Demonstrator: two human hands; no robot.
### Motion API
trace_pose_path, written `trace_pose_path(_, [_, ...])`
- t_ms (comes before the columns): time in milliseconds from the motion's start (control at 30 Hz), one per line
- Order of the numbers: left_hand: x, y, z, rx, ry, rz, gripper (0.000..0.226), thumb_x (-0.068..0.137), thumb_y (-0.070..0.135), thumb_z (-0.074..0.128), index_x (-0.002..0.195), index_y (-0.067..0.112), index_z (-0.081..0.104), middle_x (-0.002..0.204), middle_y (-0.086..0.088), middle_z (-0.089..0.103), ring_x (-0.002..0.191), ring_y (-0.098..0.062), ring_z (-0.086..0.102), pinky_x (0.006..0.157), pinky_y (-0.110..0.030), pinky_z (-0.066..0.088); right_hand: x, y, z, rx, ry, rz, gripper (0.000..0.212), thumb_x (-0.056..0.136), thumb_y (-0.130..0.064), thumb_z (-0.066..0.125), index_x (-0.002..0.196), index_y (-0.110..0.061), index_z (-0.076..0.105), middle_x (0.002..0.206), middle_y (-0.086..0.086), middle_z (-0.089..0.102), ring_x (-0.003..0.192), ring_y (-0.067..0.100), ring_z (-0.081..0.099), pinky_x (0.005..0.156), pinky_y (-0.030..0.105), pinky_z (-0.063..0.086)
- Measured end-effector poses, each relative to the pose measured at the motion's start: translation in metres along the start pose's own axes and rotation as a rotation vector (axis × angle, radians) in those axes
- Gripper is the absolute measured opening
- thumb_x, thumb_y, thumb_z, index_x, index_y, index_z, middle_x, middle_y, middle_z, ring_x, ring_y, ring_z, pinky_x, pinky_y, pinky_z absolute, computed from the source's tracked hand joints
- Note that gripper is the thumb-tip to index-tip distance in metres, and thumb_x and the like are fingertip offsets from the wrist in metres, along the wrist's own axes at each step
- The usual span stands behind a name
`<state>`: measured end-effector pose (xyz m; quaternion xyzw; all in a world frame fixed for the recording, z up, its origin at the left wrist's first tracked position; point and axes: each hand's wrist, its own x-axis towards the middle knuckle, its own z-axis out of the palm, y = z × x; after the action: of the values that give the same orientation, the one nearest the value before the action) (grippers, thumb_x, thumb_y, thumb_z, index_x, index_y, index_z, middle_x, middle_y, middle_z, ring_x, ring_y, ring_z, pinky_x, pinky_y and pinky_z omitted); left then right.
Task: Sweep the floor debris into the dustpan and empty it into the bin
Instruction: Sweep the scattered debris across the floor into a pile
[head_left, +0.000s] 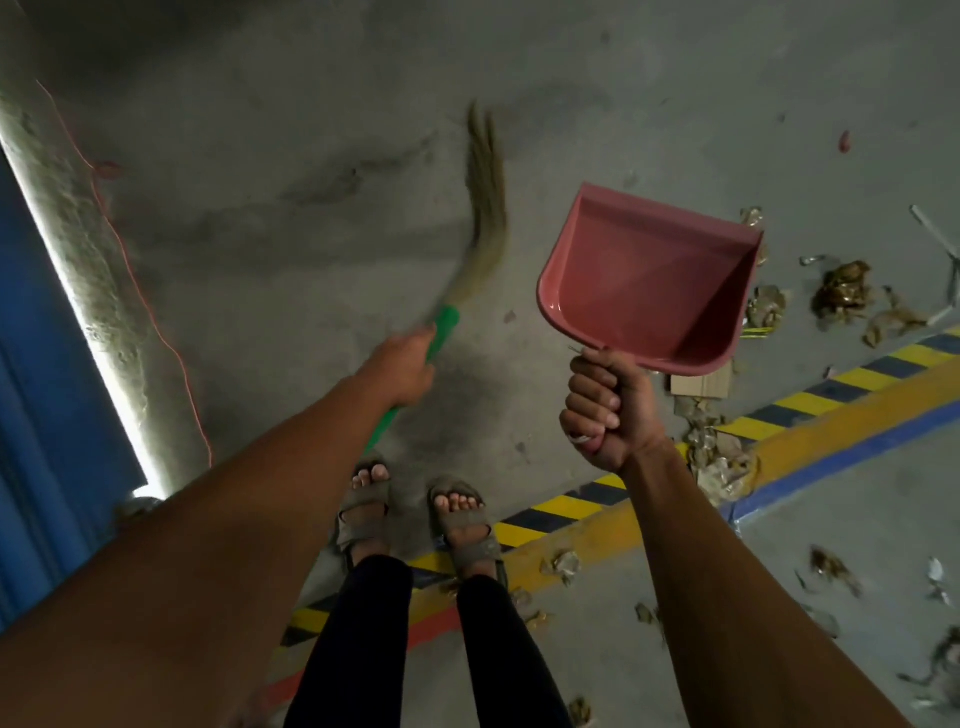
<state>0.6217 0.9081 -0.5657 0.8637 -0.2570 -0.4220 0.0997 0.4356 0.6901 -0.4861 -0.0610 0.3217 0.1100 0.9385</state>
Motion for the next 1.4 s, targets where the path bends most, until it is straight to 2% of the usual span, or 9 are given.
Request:
trace_pose_path(133, [-0.004, 0.038, 0.033, 0.164, -0.35, 0.186, 0.072, 0.099, 0.03, 0.058, 0.162, 0.029, 0.025, 0.156, -0.018, 0.044, 0.135, -0.037, 0.051, 0.111, -0.044, 0.045, -0.029, -0.009, -0.016, 0.023, 0.02, -0.022, 0.042, 0.101, -0.021, 0.044, 0.06, -0.022, 0.038, 0.044, -0.009, 0.019, 0.031, 0.008, 0.015, 0.037, 0.024, 0.011])
trace_pose_path(233, [-0.007, 0.06, 0.021, 0.254, -0.415, 0.343, 0.069, 0.1, 0.028, 0.057, 0.162, 0.03, 0.026, 0.151, -0.013, 0.049, 0.134, -0.032, 0.051, 0.108, -0.039, 0.044, -0.045, -0.019, -0.017, 0.026, -0.001, -0.028, 0.04, 0.096, -0.018, 0.057, 0.06, -0.022, 0.039, 0.043, -0.008, 0.02, 0.031, 0.008, 0.016, 0.036, 0.023, 0.013])
trace_pose_path(433, [0.017, 0.067, -0.06, 0.209, -0.115, 0.395, 0.067, 0.098, 0.02, 0.056, 0.161, 0.018, 0.032, 0.161, -0.01, 0.041, 0.143, -0.027, 0.045, 0.12, -0.034, 0.035, -0.046, -0.05, 0.006, 0.016, 0.005, -0.063, 0.041, 0.099, -0.02, 0.049, 0.059, -0.021, 0.041, 0.044, -0.009, 0.019, 0.032, 0.008, 0.014, 0.037, 0.023, 0.013])
trace_pose_path(667, [0.091, 0.061, -0.139, 0.081, 0.245, 0.068, 0.068, 0.103, 0.022, 0.055, 0.161, 0.006, 0.025, 0.159, -0.023, 0.039, 0.14, -0.042, 0.044, 0.116, -0.042, 0.036, -0.012, -0.086, 0.033, 0.037, 0.01, -0.117, 0.042, 0.1, -0.021, 0.045, 0.06, -0.023, 0.035, 0.044, -0.009, 0.017, 0.031, 0.008, 0.014, 0.034, 0.022, 0.015])
trace_pose_path(867, [0.152, 0.067, -0.142, 0.047, 0.084, -0.085, 0.067, 0.094, 0.027, 0.06, 0.156, 0.018, 0.036, 0.139, -0.028, 0.056, 0.121, -0.043, 0.06, 0.103, -0.045, 0.051, 0.021, -0.109, 0.03, 0.088, 0.052, -0.133, 0.042, 0.101, -0.02, 0.046, 0.059, -0.022, 0.037, 0.043, -0.009, 0.018, 0.031, 0.007, 0.014, 0.036, 0.022, 0.012])
trace_pose_path(1033, [0.166, 0.076, -0.134, 0.238, -0.224, 0.22, 0.072, 0.093, 0.024, 0.061, 0.16, 0.025, 0.033, 0.15, -0.017, 0.052, 0.129, -0.034, 0.056, 0.108, -0.037, 0.046, 0.05, -0.124, 0.035, 0.137, 0.107, -0.131, 0.043, 0.102, -0.02, 0.045, 0.061, -0.023, 0.034, 0.044, -0.009, 0.017, 0.032, 0.008, 0.013, 0.036, 0.023, 0.013])
trace_pose_path(1167, [0.175, 0.083, -0.158, 0.331, -0.353, 0.44, 0.073, 0.092, 0.026, 0.06, 0.158, 0.038, 0.032, 0.141, -0.008, 0.059, 0.118, -0.026, 0.06, 0.098, -0.039, 0.052, 0.074, -0.144, 0.054, 0.162, 0.084, -0.155, 0.041, 0.098, -0.018, 0.052, 0.061, -0.022, 0.036, 0.042, -0.008, 0.019, 0.031, 0.008, 0.013, 0.038, 0.024, 0.009])
trace_pose_path(1267, [0.186, 0.083, -0.185, 0.306, -0.325, 0.487, 0.073, 0.094, 0.028, 0.059, 0.159, 0.035, 0.028, 0.149, -0.003, 0.053, 0.128, -0.024, 0.055, 0.104, -0.038, 0.048, 0.089, -0.165, 0.075, 0.139, 0.056, -0.185, 0.042, 0.093, -0.017, 0.061, 0.061, -0.023, 0.036, 0.042, -0.009, 0.019, 0.031, 0.008, 0.014, 0.038, 0.025, 0.01])
trace_pose_path(1400, [0.206, 0.086, -0.214, 0.184, -0.106, 0.437, 0.074, 0.097, 0.018, 0.058, 0.163, 0.019, 0.026, 0.164, -0.008, 0.036, 0.145, -0.026, 0.042, 0.119, -0.029, 0.03, 0.107, -0.195, 0.1, 0.146, 0.066, -0.204, 0.041, 0.099, -0.019, 0.048, 0.06, -0.023, 0.034, 0.042, -0.009, 0.019, 0.031, 0.007, 0.014, 0.036, 0.023, 0.012])
